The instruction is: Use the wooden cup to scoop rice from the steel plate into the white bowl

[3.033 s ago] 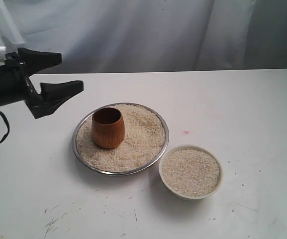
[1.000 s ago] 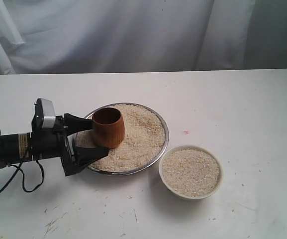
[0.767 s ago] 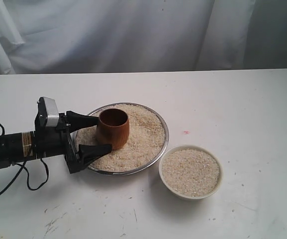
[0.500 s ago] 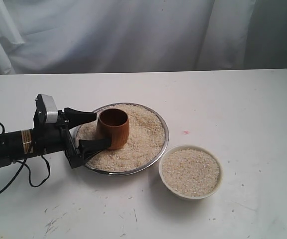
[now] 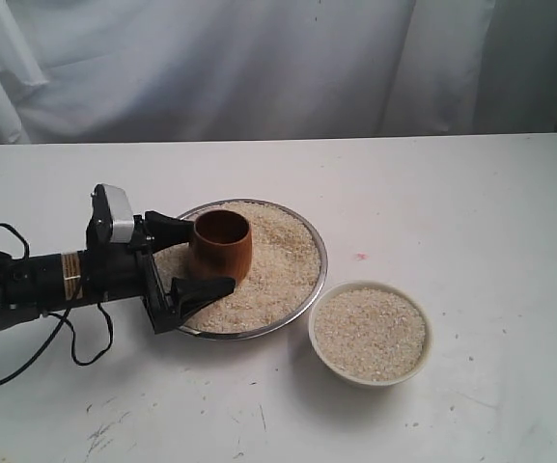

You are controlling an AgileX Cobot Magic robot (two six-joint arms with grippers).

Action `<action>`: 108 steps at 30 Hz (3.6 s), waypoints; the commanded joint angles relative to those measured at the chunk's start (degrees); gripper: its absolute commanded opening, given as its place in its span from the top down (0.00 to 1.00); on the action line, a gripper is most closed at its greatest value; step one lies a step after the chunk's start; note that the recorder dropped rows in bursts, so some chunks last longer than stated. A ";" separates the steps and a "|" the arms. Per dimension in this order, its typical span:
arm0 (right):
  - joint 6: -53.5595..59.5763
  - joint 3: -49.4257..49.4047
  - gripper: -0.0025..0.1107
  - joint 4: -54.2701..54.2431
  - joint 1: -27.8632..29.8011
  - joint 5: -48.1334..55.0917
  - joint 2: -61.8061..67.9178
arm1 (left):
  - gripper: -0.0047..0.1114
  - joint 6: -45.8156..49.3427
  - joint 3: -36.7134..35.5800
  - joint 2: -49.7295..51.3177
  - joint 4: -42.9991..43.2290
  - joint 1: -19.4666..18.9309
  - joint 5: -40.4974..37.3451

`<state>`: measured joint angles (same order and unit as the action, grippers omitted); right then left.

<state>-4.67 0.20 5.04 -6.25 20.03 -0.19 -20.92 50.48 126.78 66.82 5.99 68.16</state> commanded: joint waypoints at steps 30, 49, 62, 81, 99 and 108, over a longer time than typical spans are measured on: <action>-0.02 -0.20 0.98 -0.04 -0.04 -0.22 0.19 | 0.17 0.41 0.53 -0.06 -1.51 0.29 -0.93; -0.02 -0.20 0.98 -0.04 -0.04 -0.22 0.19 | 0.17 0.19 0.53 -0.06 -3.25 0.29 -1.25; -0.02 -0.20 0.98 -0.04 -0.04 -0.22 0.19 | 0.17 -0.45 1.87 -0.06 -3.71 3.32 -2.36; -0.02 -0.20 0.98 -0.04 -0.04 -0.22 0.19 | 0.17 -1.31 4.53 5.44 -4.60 3.32 1.80; -0.02 -0.20 0.98 -0.04 -0.04 -0.22 0.19 | 0.17 0.18 4.53 5.45 -8.31 4.94 1.80; -0.02 -0.20 0.98 -0.04 -0.04 -0.22 0.19 | 0.17 -0.17 4.53 5.45 -9.00 4.94 1.80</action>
<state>-4.67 0.20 5.04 -6.25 20.03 -0.19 -20.85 54.50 132.06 58.66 10.66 69.33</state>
